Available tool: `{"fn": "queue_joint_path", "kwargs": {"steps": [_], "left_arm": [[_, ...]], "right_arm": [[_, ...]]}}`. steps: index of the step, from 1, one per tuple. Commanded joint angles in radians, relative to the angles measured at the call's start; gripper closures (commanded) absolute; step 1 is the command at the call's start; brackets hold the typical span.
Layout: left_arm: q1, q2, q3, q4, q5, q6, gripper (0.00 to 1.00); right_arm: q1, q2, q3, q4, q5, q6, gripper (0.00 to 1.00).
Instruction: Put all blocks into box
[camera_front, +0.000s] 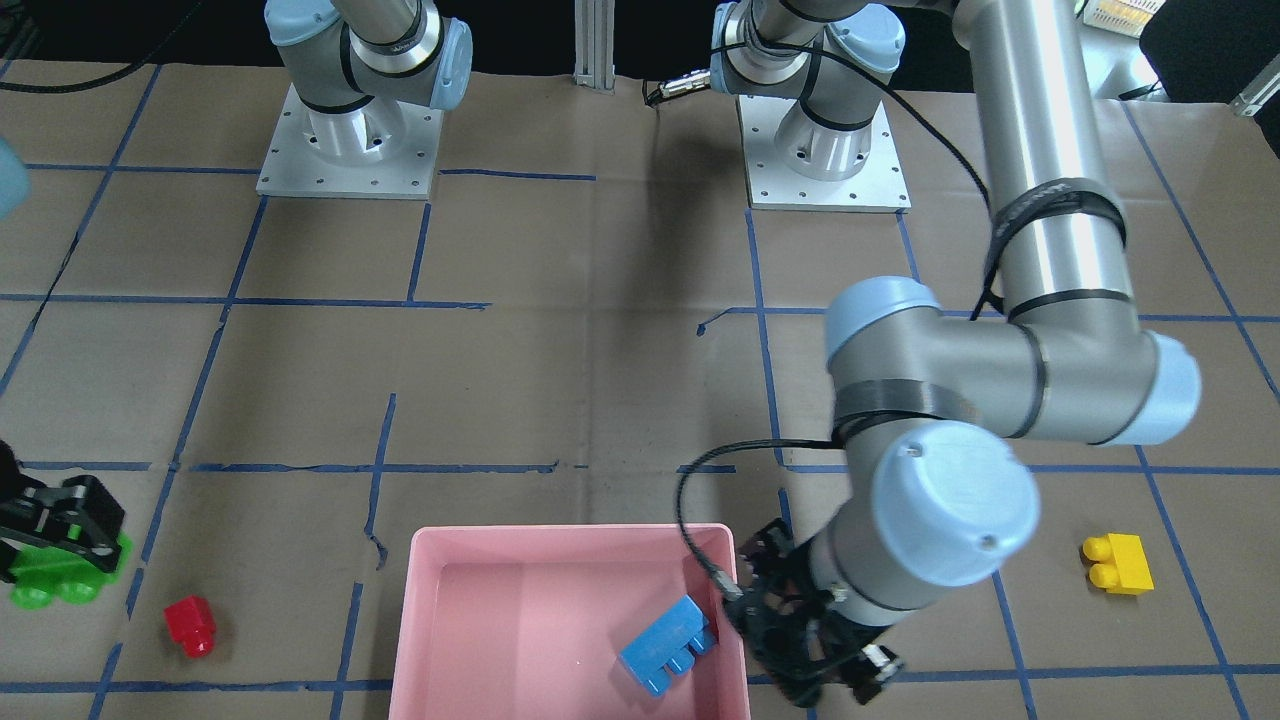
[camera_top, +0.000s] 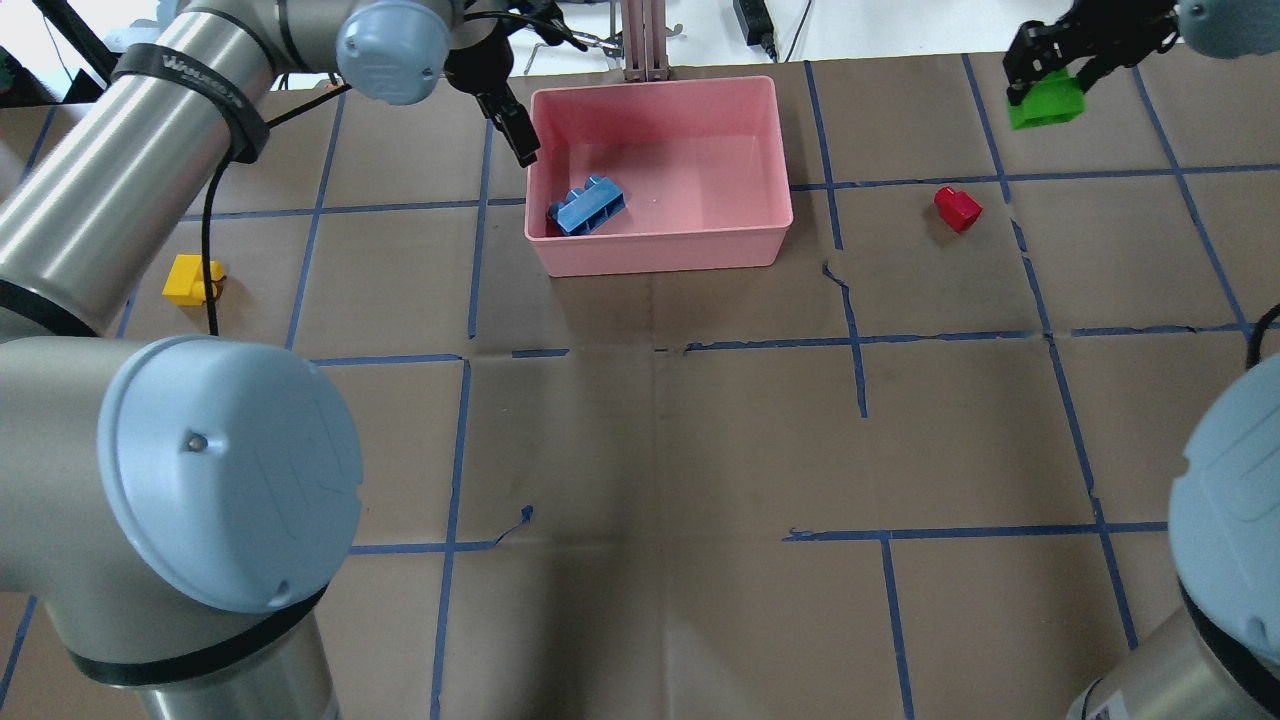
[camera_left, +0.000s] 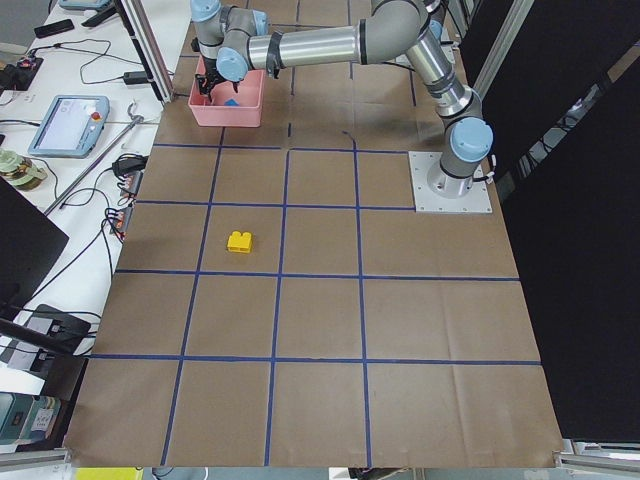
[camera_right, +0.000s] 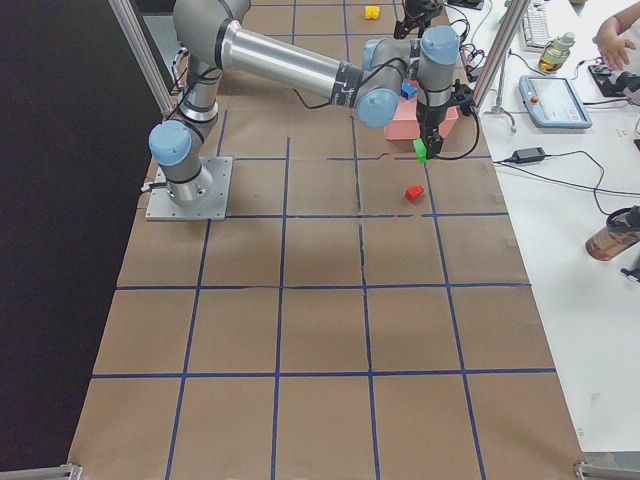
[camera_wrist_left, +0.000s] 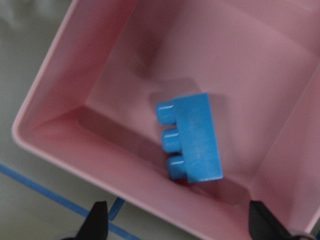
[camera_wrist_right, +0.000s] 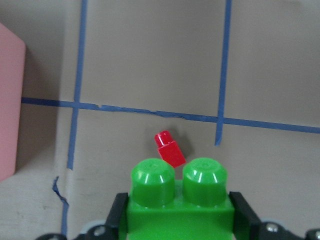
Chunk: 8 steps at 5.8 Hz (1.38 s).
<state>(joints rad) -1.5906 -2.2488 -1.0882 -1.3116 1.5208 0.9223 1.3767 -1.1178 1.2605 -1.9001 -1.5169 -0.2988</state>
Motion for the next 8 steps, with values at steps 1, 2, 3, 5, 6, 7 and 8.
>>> {"fn": "queue_joint_path", "kwargs": {"steps": [1, 2, 3, 5, 6, 7, 8], "left_arm": [[0.194, 0.125, -0.159, 0.000, 0.002, 0.006, 0.01], [0.301, 0.158, -0.232, 0.012, 0.031, 0.004, 0.01], [0.402, 0.159, -0.252, 0.012, 0.042, 0.000, 0.00], [0.480, 0.111, -0.259, 0.062, 0.091, -0.183, 0.00], [0.498, 0.068, -0.259, 0.118, 0.091, -0.262, 0.01], [0.509, 0.033, -0.256, 0.141, 0.091, -0.360, 0.01], [0.509, -0.006, -0.236, 0.141, 0.135, -0.399, 0.03]], "right_arm": [[0.187, 0.097, -0.135, 0.007, -0.005, 0.213, 0.65], [0.267, 0.158, -0.210, 0.007, -0.003, 0.333, 0.65], [0.328, 0.212, -0.264, 0.006, 0.007, 0.415, 0.66], [0.383, 0.338, -0.279, -0.010, 0.007, 0.452, 0.63], [0.383, 0.357, -0.270, -0.008, 0.007, 0.449, 0.13], [0.381, 0.349, -0.263, 0.027, -0.006, 0.454, 0.00], [0.380, 0.334, -0.280, 0.091, -0.009, 0.469, 0.00]]}}
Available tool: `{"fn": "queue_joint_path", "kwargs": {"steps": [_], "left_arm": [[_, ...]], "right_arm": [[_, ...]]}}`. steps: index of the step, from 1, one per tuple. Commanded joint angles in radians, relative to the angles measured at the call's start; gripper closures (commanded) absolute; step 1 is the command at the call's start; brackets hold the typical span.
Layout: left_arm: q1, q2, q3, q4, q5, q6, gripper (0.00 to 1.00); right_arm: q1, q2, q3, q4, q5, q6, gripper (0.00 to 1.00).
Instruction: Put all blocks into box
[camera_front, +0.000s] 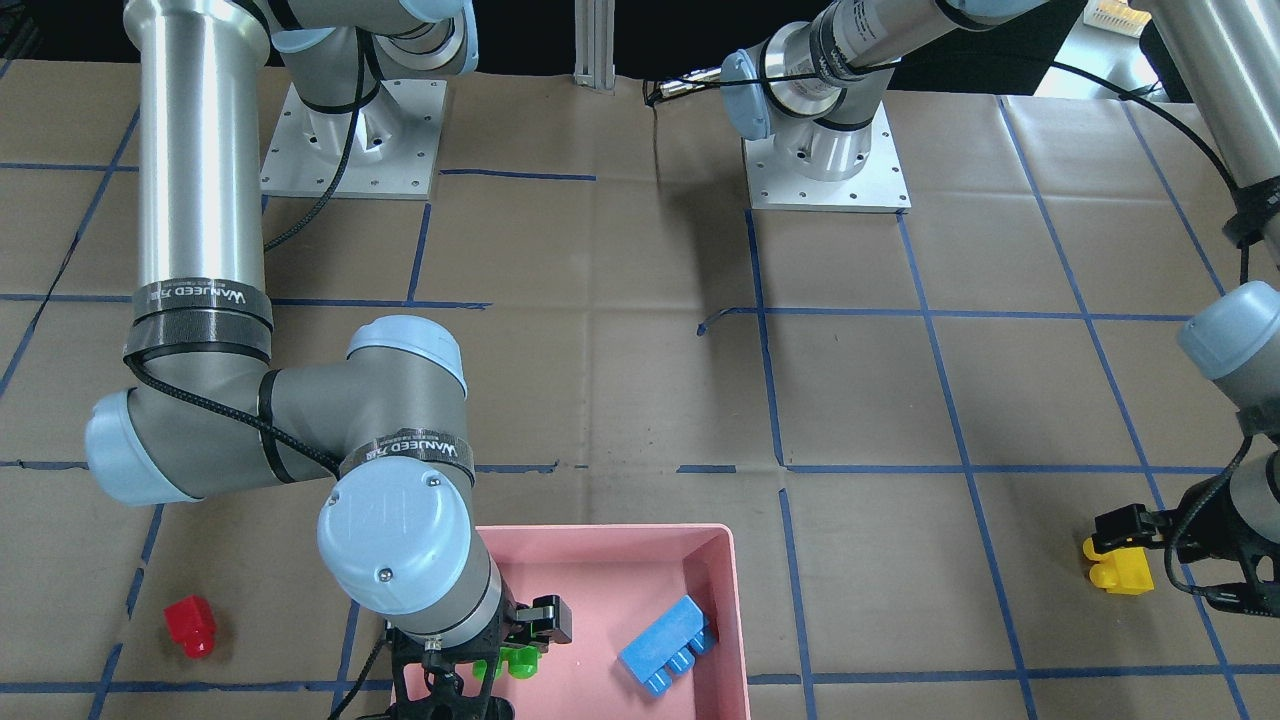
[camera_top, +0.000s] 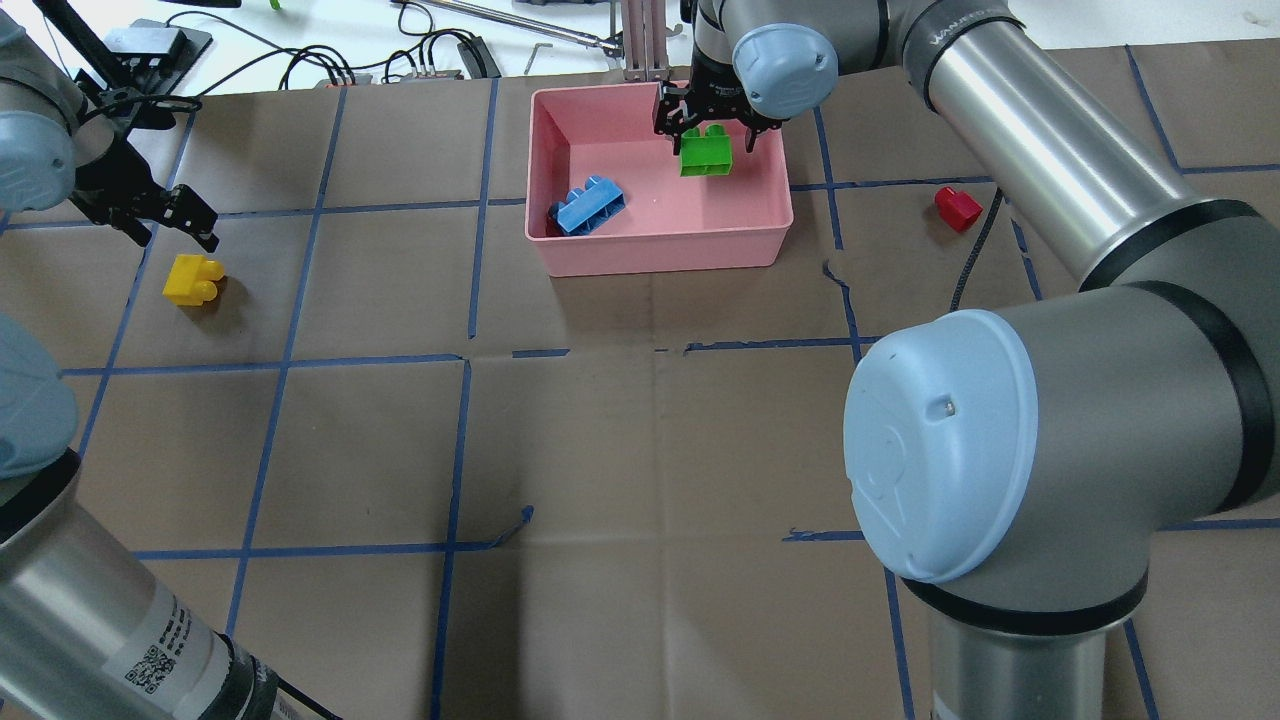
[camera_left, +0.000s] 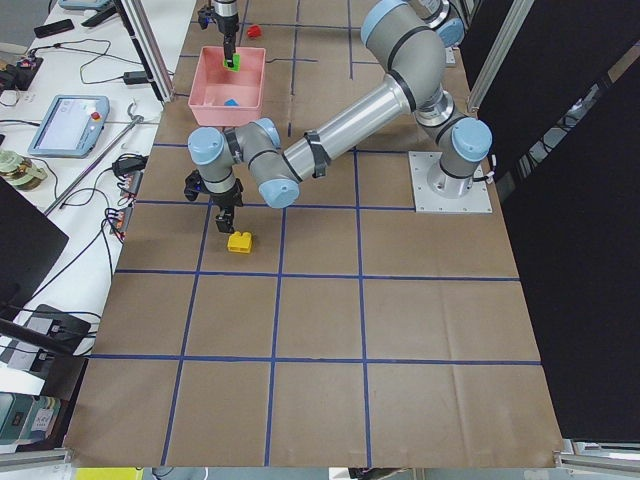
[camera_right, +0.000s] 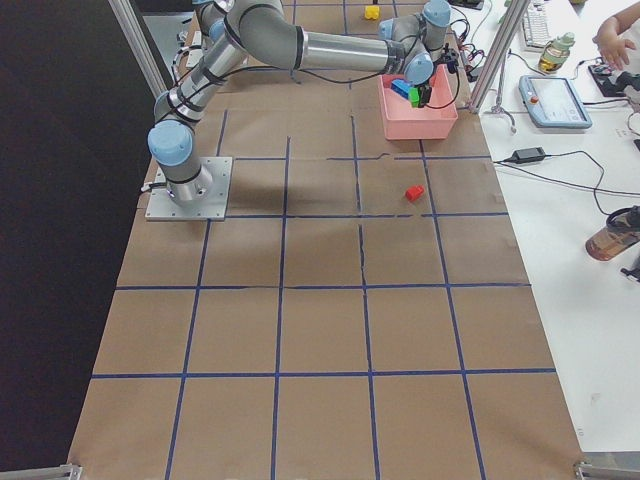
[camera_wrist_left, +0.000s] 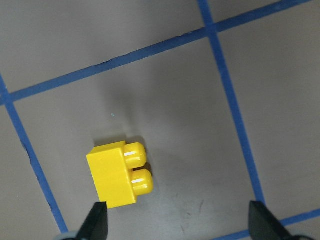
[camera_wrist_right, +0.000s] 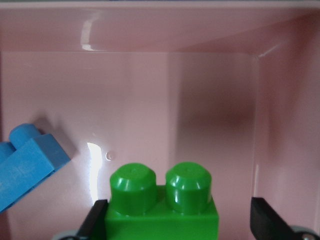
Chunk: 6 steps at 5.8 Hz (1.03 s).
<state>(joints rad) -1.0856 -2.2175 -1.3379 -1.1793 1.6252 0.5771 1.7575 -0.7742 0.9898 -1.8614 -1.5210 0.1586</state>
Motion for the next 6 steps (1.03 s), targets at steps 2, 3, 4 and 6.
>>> {"fn": "queue_joint_path", "kwargs": {"steps": [2, 3, 4, 6], "left_arm": [[0.019, -0.094, 0.002, 0.041, 0.076, -0.048, 0.03], [0.029, -0.117, 0.000, 0.053, 0.077, -0.042, 0.03], [0.032, -0.116, 0.000, 0.053, 0.070, -0.036, 0.14], [0.030, -0.107, -0.003, 0.052, 0.065, -0.025, 0.73]], "right_arm": [[-0.006, -0.113, -0.008, 0.173, -0.005, 0.012, 0.00], [-0.010, -0.131, -0.008, 0.186, -0.005, 0.012, 0.00], [-0.030, -0.149, -0.010, 0.206, -0.008, 0.000, 0.00], [-0.189, -0.203, 0.007, 0.238, -0.042, -0.136, 0.00]]}}
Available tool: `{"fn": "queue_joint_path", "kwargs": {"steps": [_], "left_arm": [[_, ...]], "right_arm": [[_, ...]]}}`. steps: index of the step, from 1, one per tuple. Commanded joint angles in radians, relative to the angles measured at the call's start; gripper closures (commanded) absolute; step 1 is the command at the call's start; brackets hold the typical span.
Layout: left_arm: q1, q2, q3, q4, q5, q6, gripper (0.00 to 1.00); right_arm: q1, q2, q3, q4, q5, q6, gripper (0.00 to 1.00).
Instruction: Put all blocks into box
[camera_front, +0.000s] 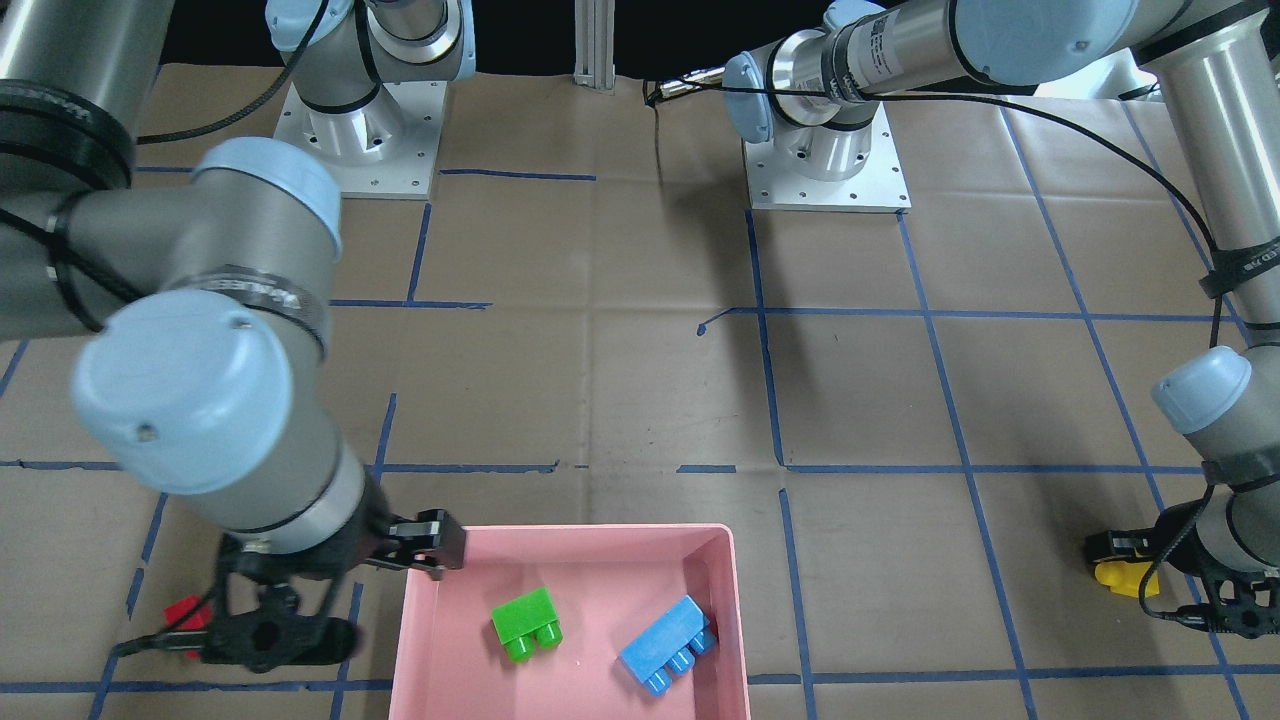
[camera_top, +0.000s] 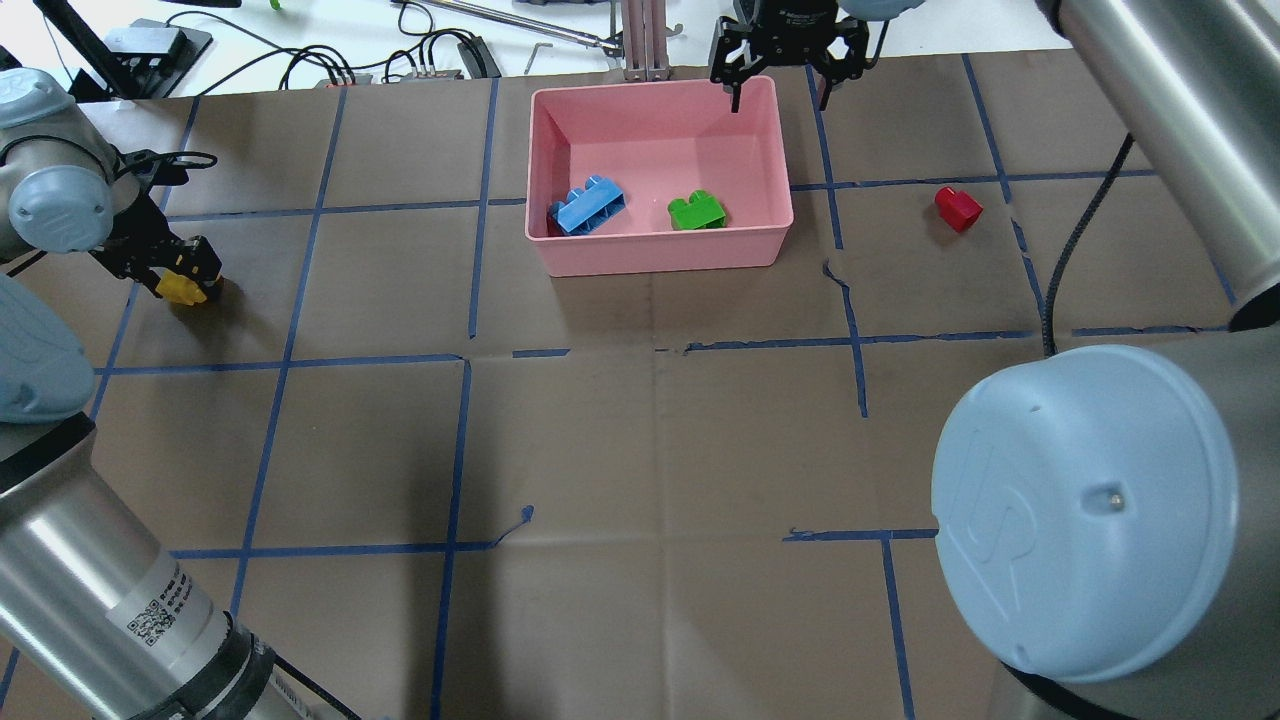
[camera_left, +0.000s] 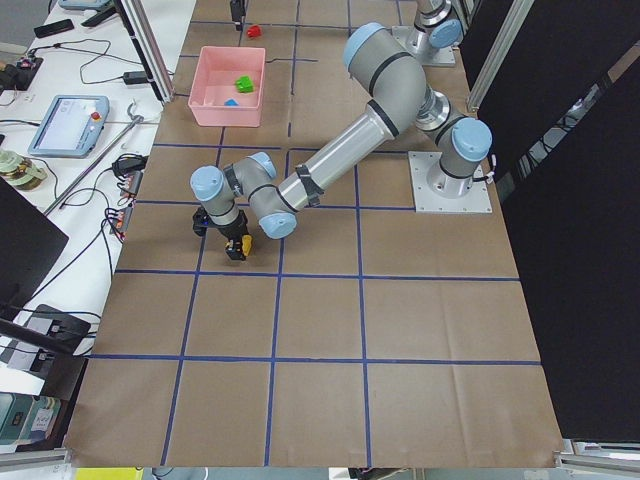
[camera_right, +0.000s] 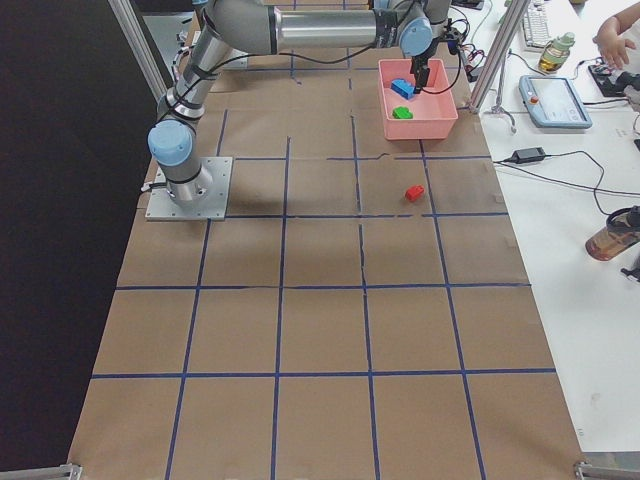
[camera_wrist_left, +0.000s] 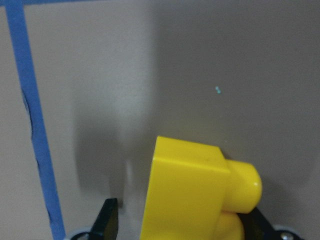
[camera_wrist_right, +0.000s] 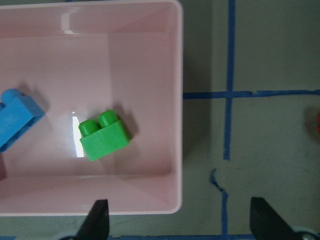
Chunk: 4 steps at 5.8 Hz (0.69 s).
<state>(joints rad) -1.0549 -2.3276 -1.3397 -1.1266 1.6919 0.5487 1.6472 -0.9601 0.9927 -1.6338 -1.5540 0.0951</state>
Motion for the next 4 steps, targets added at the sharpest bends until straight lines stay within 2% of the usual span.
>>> {"fn": "queue_joint_path", "kwargs": {"steps": [1, 3, 4], "left_arm": [[-0.013, 0.016, 0.008, -0.013, -0.001, 0.011, 1.00], [-0.071, 0.104, 0.005, -0.048, -0.111, 0.031, 1.00], [-0.165, 0.158, 0.017, -0.068, -0.121, 0.024, 1.00]], "right_arm": [[-0.158, -0.014, 0.006, 0.006, -0.009, -0.200, 0.00], [-0.222, 0.049, 0.012, -0.020, -0.009, -0.491, 0.00], [-0.227, 0.104, 0.014, -0.021, -0.008, -0.565, 0.00]]}}
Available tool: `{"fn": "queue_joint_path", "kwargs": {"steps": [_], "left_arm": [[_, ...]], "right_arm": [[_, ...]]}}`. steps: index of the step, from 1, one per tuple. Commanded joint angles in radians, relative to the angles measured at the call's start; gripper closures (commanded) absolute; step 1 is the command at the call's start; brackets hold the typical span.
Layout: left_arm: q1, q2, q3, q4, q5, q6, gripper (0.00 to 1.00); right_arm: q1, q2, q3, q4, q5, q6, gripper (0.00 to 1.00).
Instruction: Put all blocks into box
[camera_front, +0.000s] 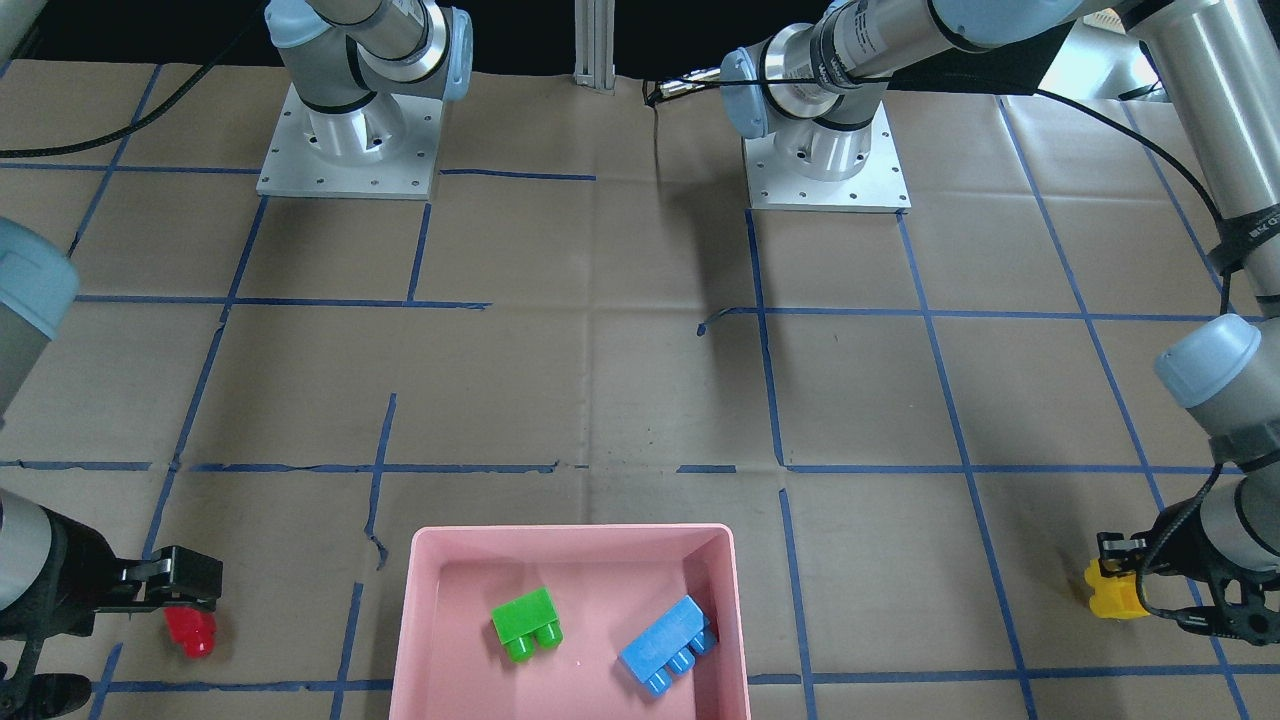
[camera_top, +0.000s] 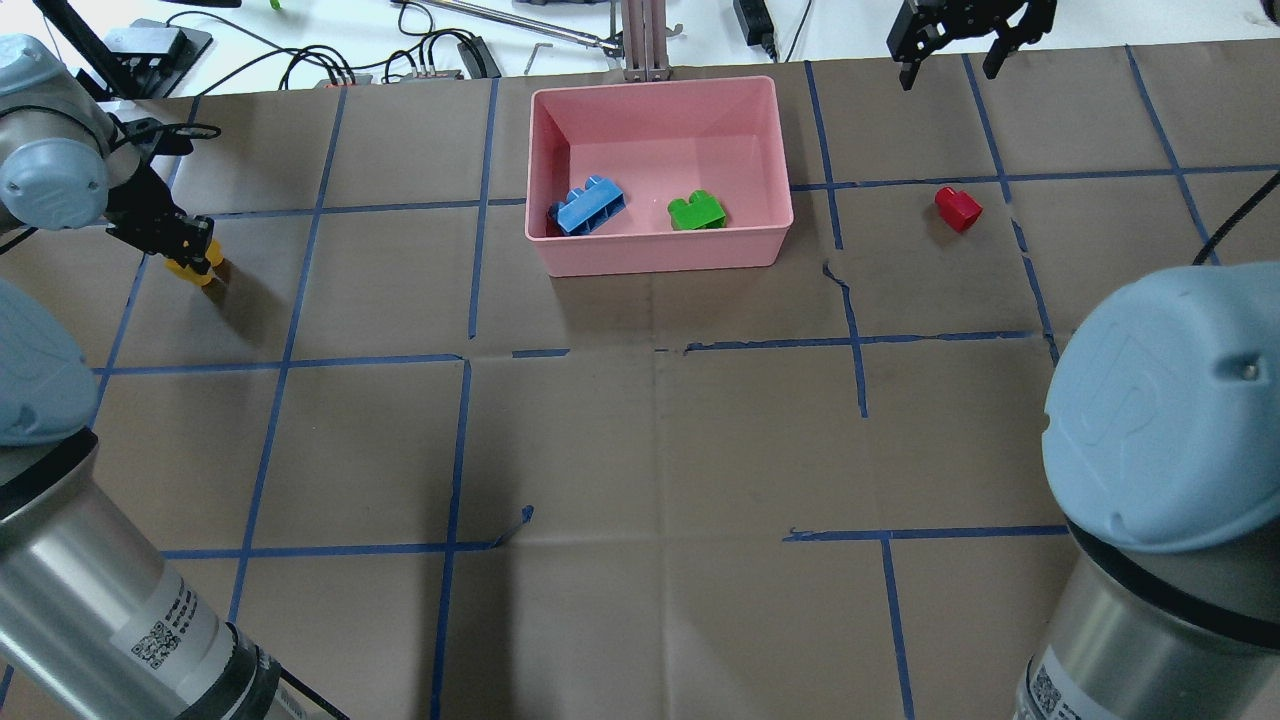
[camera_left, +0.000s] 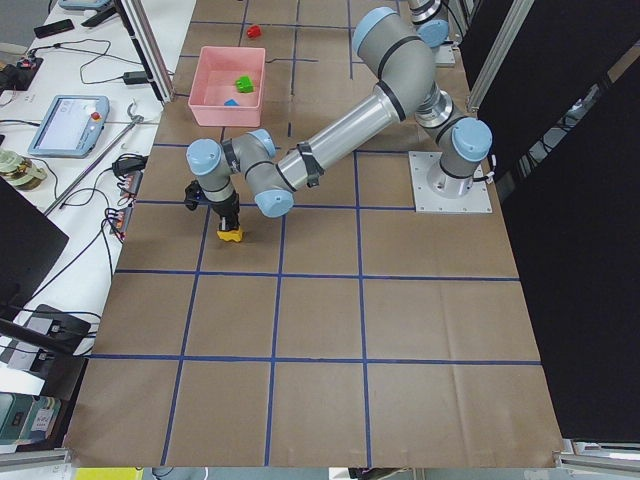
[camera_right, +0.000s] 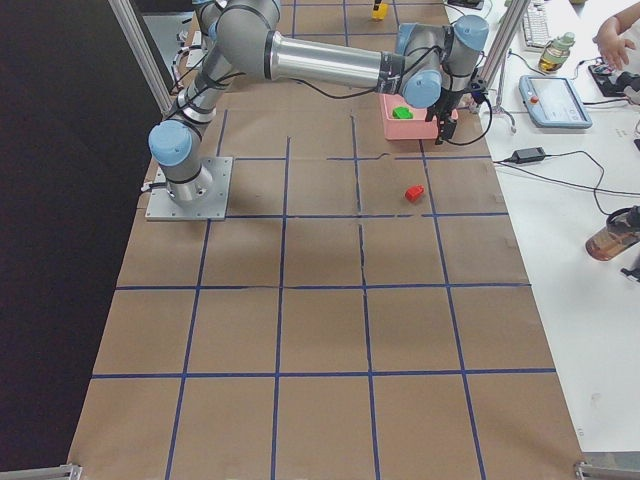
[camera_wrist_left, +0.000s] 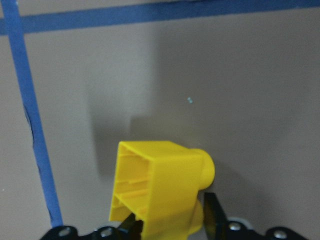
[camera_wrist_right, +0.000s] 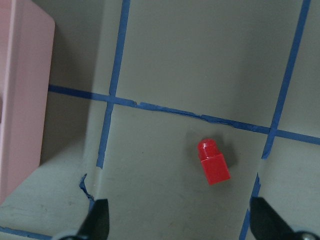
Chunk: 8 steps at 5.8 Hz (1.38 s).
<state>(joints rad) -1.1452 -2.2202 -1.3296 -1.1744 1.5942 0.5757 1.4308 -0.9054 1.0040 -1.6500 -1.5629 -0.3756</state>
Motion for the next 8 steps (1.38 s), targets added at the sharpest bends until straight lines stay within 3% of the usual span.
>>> {"fn": "queue_joint_path", "kwargs": {"steps": [1, 2, 3, 4, 5, 6, 7, 8], "left_arm": [[-0.149, 0.071, 0.024, -0.021, -0.013, -0.013, 1.00], [-0.186, 0.071, 0.064, -0.022, -0.034, -0.048, 1.00], [-0.291, 0.073, 0.114, -0.002, -0.112, -0.069, 1.00], [-0.398, 0.050, 0.168, 0.045, -0.124, -0.074, 1.00], [-0.466, 0.024, 0.173, 0.080, -0.211, -0.073, 1.00], [-0.529, 0.013, 0.168, 0.088, -0.212, -0.073, 1.00], [-0.562, -0.007, 0.159, 0.091, -0.206, -0.074, 0.85], [-0.568, -0.010, 0.158, 0.099, -0.182, -0.082, 0.02]], "right_arm": [[-0.029, 0.103, 0.002, -0.046, -0.021, -0.176, 0.00], [-0.030, 0.143, 0.004, -0.056, -0.025, -0.215, 0.00], [-0.033, 0.175, 0.004, -0.057, -0.032, -0.215, 0.00], [-0.033, 0.198, 0.004, -0.056, -0.052, -0.206, 0.00], [-0.033, 0.210, 0.004, -0.057, -0.060, -0.195, 0.01], [-0.033, 0.215, 0.007, -0.056, -0.062, -0.189, 0.14], [-0.033, 0.215, 0.030, -0.057, -0.060, -0.171, 0.24], [-0.033, 0.215, 0.031, -0.059, -0.062, -0.172, 0.36]]}}
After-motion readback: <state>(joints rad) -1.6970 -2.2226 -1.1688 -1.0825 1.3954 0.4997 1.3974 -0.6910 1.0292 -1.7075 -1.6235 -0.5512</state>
